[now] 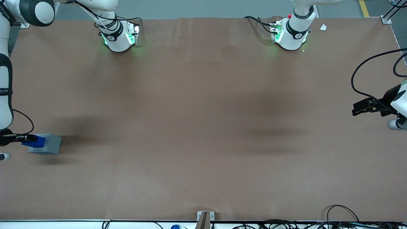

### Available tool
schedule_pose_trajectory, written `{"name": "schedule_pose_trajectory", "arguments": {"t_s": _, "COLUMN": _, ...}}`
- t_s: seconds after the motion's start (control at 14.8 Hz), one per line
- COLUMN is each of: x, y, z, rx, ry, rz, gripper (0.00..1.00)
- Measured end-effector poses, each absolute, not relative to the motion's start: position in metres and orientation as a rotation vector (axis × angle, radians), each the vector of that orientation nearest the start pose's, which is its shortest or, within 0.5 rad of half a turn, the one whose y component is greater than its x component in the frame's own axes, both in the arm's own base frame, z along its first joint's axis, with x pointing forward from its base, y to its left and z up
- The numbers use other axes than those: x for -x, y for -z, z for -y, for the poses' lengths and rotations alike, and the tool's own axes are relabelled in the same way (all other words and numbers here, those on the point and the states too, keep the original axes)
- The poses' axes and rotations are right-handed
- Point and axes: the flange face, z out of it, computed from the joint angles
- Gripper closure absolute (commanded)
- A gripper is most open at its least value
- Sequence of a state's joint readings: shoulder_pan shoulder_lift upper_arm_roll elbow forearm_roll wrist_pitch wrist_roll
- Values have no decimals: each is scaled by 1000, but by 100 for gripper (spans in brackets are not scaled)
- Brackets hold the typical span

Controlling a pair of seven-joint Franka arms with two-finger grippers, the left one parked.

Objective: Insert blue part into gray base with right arm
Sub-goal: 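Lower the blue block into the gray base's socket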

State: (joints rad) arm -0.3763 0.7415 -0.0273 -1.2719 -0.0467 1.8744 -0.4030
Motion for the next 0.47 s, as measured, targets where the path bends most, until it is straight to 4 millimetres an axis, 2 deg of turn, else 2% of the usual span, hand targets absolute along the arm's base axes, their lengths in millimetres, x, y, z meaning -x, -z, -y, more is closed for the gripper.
{"name": "schedule_pose_trajectory", "arguments": {"t_s": 0.47, "x": -671, "y": -296, "z": 285, "rx": 3132, "ry": -250, "rz": 32, "gripper": 98}}
